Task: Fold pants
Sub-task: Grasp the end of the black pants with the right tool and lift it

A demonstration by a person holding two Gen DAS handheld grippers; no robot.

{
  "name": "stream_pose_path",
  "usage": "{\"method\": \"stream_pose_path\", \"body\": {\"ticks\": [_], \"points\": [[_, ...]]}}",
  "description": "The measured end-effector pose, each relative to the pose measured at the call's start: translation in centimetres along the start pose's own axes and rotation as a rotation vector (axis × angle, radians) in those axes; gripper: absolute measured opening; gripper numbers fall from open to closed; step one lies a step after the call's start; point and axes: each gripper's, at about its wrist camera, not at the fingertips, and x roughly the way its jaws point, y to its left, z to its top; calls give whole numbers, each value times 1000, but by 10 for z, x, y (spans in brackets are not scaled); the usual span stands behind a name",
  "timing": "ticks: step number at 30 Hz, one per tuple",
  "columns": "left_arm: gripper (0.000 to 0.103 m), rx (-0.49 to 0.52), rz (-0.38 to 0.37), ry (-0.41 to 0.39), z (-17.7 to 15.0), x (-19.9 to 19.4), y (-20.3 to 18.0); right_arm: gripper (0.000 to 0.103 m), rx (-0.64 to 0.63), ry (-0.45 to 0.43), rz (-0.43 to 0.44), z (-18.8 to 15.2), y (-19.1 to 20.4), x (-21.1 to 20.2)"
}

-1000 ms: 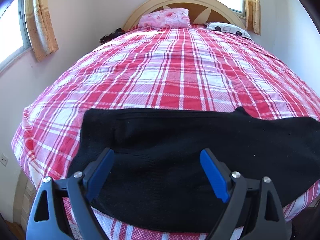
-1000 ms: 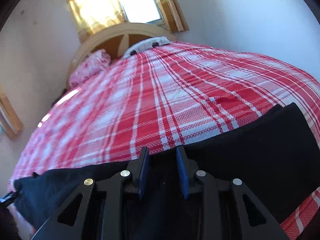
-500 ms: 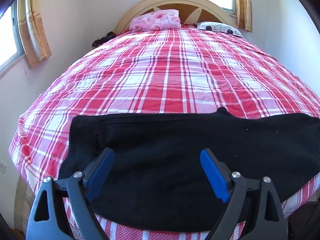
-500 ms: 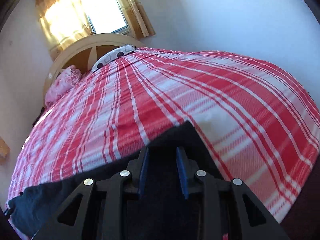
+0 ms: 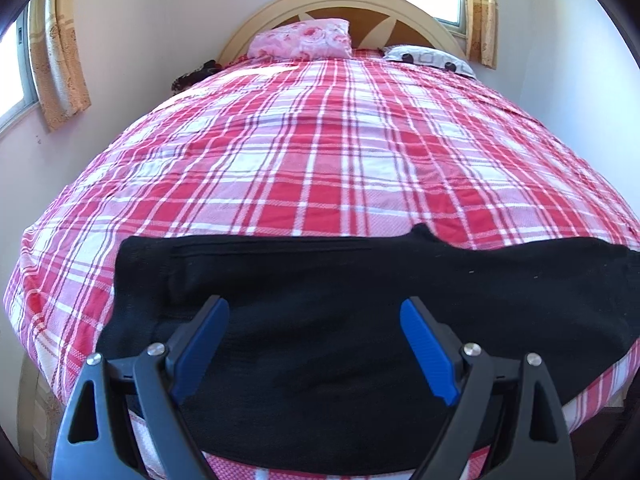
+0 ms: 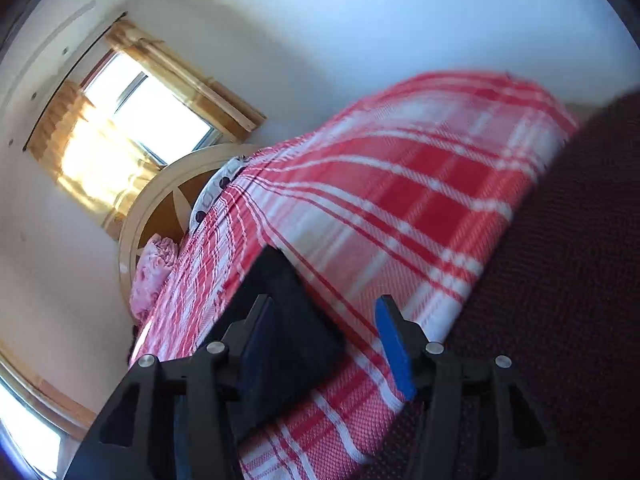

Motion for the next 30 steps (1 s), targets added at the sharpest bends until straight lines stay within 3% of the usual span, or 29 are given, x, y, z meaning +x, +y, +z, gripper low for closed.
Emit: {"method": "stream_pose_path", "body": {"ticks": [2,4,6,12,16,19,21,23,25,28,30], "points": [[91,11,5,-14,-1,-4,-1,55,34,27,-15,-4,-6,11],[91,16,24,-18,-2,-7,1,59,-30,18,-53,-9,5,19],[91,-4,23,-9,-2,-5,6,61,-96,78,-112,-14,22,31],[91,-31,5,1,-2,-5,10,62,-187,149,-23,-53,70,47],[91,-17,12,-13,0,-7,10,60,-87,162,197,-62,76,51],[91,-28,10,-7,-2,-6,15,60,-67,103,68,-62,70,56],[91,-34,19,0,-3,-4,18,60,-19,76,94,-60,59,53],[91,-52,18,12,-2,-1,22,59,25,26,61,-56,49,45],[91,-66,10,16,-2,1,24,59,98,21,113,-54,41,44],[91,-61,8,15,-1,1,20,59,148,125,196,-58,38,56],[91,-50,5,12,-1,0,17,59,168,148,239,-60,39,61]]}}
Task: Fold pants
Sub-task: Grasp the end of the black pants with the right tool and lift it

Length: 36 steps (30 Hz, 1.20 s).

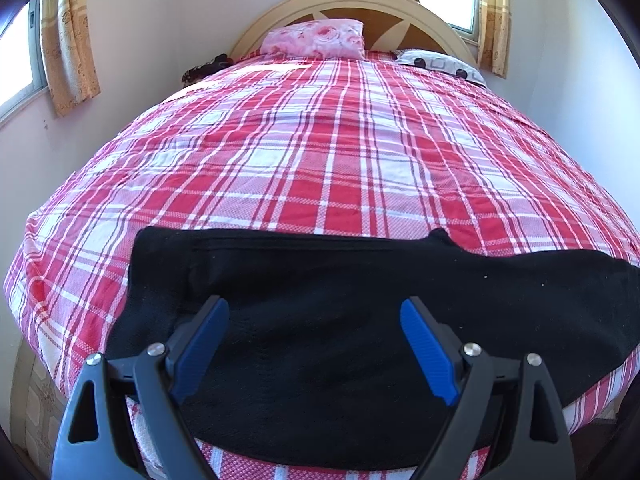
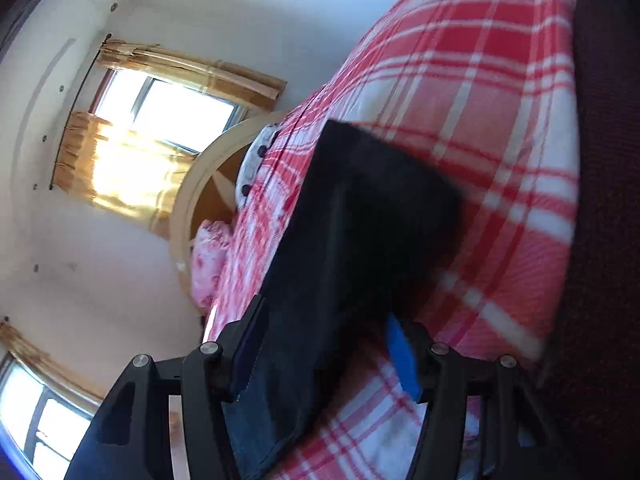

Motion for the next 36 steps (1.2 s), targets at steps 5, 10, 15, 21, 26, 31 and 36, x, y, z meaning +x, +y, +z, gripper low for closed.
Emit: {"method": "stream_pose_path", "body": {"ticks": [5,10,15,21,26,31,36], "points": [[91,41,21,-21,1,-5,-5,41,-29,-92,-34,23,1,-10],[91,10,16,-13,3,-3,-1,20,-46,-22,-63,41,-5,-12],[91,28,6,5,-1,0,-9,20,-23,-21,-81,36,-14,-12],[91,34,-16,7,-3,-1,-13,7,-98,-59,-154,33,-7,-14],[91,35,-27,8,-5,-1,-15,6,-369,-106,-177,20,54,-28],[91,39,-61,0,-6,-2,-20,6,-734,-54,-166,-35,141,-18],[91,44,-85,0,-8,0,-23,6,-1111,29,-154,-136,196,9]]}}
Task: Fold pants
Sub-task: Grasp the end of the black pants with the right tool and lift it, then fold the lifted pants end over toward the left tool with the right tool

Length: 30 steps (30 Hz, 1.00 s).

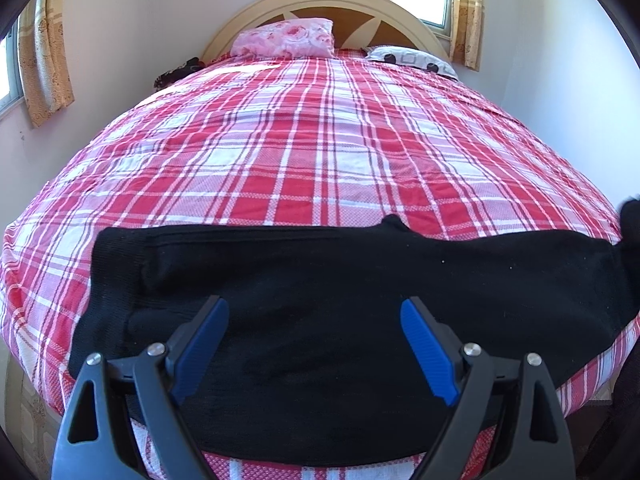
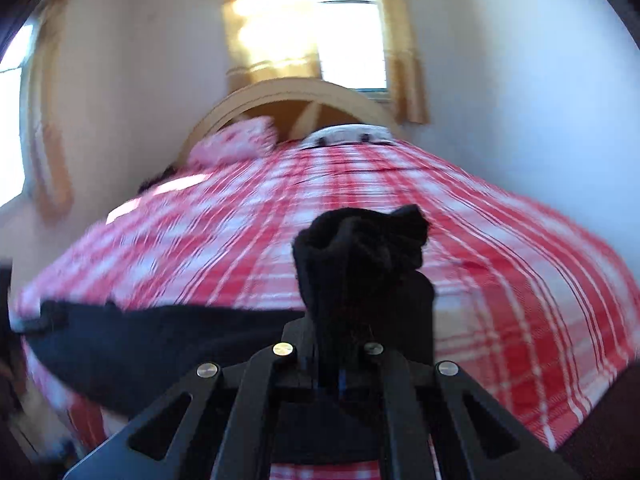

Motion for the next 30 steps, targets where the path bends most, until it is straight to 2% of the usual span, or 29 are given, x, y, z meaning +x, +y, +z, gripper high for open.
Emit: {"method": "stream_pose_path", "body": {"ticks": [5,9,15,17,21,25,28,30], "points": [[91,-21,-10,7,-2,2,8,6,-301,30,79,-40,108,25],[91,-31,-1,7,-5,2,15,6,-476,30,90,-74,161,38],[91,-63,-9,18,-6,9,22,6,-553,29,52,-89,172,45],[91,-58,-11,21,-7,10,21,6,-605,-9,23,-88,182,43],[91,-53,-18,22,-7,10,20,6,-666,-67,53,-90,197,35],[91,-43,-15,23,-8,10,18,7,-752,-46,2,-108,214,52],[91,-45,-16,24,-8,10,19,8,-792,-57,-58,-113,222,49],[91,-51,-22,25,-8,10,19,12,-763,-38,-27,-109,219,44]]}}
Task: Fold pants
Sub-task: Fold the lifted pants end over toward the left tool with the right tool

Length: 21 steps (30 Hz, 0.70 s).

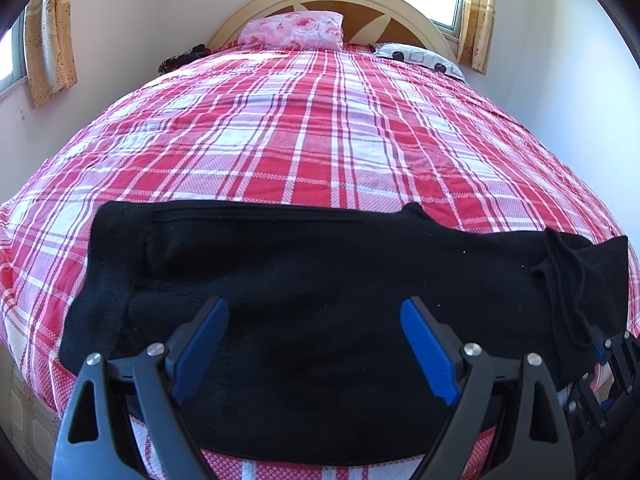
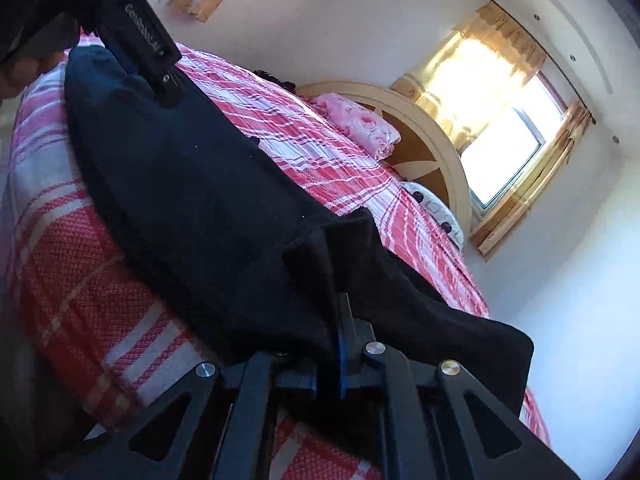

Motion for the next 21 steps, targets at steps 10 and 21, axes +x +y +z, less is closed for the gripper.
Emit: {"method": "stream_pose_path", "body": {"ticks": [10,21], "points": [[91,14,-1,-1,-1,-2,-3,75,535,-1,485,0,-56,11],[91,16,-21,-5,1,-2,-4,61,842,-32,553,2,-123,15]]}}
